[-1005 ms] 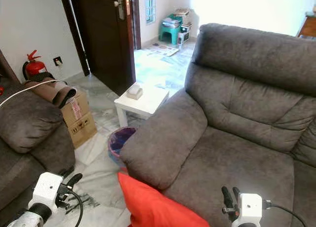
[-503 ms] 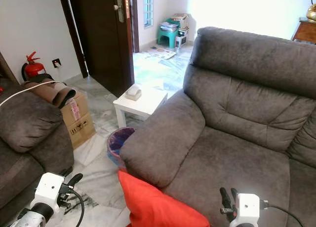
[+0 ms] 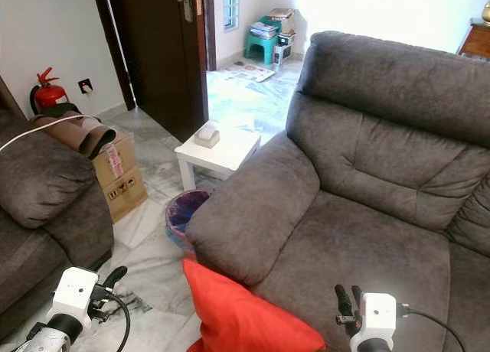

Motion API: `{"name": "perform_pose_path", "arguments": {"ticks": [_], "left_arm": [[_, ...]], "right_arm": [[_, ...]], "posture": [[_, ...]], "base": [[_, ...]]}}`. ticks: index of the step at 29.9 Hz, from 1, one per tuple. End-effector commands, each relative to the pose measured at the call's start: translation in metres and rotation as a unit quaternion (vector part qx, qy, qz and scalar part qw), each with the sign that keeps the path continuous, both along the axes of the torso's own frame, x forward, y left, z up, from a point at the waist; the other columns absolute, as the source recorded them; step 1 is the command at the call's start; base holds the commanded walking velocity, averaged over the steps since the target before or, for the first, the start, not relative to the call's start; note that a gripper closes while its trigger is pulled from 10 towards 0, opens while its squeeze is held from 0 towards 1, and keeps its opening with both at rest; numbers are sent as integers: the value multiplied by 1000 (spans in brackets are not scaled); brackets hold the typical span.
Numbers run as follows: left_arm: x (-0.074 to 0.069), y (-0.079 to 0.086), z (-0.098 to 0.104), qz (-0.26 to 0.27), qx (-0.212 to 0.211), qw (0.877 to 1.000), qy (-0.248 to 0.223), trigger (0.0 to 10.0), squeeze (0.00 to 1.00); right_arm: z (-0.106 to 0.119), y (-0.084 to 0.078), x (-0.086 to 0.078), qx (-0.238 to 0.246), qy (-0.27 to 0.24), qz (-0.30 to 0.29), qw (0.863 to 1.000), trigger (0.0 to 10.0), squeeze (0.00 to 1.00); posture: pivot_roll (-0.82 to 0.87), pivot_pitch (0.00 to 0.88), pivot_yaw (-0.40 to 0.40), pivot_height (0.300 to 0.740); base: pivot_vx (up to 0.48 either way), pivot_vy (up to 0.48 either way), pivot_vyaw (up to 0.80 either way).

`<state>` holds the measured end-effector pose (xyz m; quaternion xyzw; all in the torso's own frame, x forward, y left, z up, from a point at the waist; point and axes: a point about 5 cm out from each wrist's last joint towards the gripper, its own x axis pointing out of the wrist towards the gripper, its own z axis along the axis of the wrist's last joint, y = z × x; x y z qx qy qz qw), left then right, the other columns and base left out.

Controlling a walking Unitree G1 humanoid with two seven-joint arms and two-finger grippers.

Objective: Move the pillow to the sofa from floor

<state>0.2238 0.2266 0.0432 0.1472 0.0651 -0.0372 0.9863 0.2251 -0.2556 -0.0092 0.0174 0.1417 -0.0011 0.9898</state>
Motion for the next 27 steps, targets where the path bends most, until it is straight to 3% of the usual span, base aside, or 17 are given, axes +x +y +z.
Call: {"name": "perform_pose_path", "arguments": {"ticks": [1, 9, 27], "left_arm": [[-3, 0, -5, -1, 2, 1000, 11, 10000, 0], [-1, -1, -4, -2, 2, 1000, 8, 10000, 0], [1, -4, 0, -3, -2, 1000, 4, 10000, 0]], "right_arm": [[-3, -1, -4, 5, 6, -6, 1000, 10000, 0], [-6, 3, -3, 3, 19, -2, 1000, 10000, 0], [-4, 2, -3, 9, 10, -7, 1000, 10000, 0]], "posture": [[132, 88, -21, 695], [135, 99, -20, 660], [142, 103, -24, 660]], "base": [[0, 0, 0], [0, 0, 0], [0, 0, 0]]}}
